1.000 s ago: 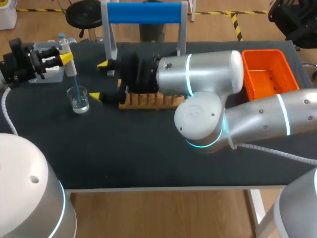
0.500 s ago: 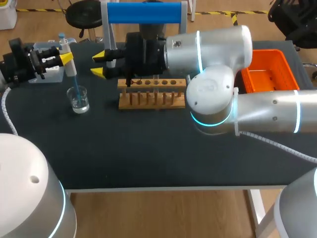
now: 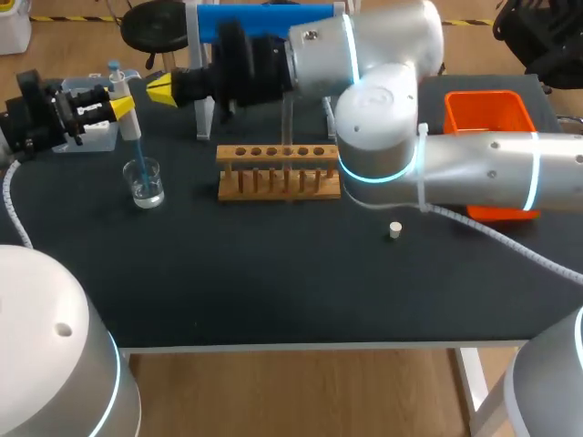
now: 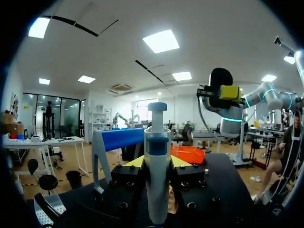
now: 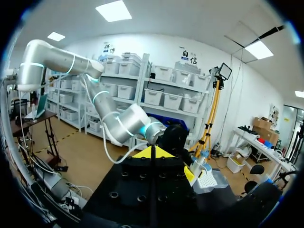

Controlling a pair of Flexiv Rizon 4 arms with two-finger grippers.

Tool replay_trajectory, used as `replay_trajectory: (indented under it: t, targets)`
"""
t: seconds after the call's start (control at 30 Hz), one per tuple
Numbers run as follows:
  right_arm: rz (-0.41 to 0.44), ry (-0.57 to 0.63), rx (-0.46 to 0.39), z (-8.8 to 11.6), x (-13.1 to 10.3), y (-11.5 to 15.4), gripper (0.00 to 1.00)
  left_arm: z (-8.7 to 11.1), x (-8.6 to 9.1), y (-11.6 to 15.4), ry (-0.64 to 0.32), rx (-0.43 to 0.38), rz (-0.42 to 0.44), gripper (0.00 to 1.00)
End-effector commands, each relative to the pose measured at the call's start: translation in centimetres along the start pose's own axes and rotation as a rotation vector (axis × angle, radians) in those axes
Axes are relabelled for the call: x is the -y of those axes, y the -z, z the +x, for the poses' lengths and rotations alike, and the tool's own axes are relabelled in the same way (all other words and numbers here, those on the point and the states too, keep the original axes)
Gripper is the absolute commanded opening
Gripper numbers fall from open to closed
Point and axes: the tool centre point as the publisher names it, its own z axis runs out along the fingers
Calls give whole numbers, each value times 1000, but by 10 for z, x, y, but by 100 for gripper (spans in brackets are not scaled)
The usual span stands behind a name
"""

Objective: Invert the test tube, pick up the pipette, mount the tip to pipette, aspirate from beaker and dispense into the tube, eject the tip, return the pipette, and cap with the stopper.

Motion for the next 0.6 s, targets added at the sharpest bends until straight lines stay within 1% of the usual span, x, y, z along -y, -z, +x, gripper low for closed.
replay_trajectory:
  t: [0.03, 0.2, 0.4, 0.6]
  targets:
    - [-36, -16, -34, -13, -1, -18, 0, -1, 0, 1, -1, -4, 2, 0]
    - [-69, -35, -39, -22, -6, -28, 0, -1, 0, 1, -1, -4, 2, 0]
    - [-111, -69, -38, -41, -7, -34, 0, -1, 0, 1, -1, -4, 2, 0]
    - [-154, -106, -52, -49, -10, -40, 0, -1, 0, 1, -1, -4, 2, 0]
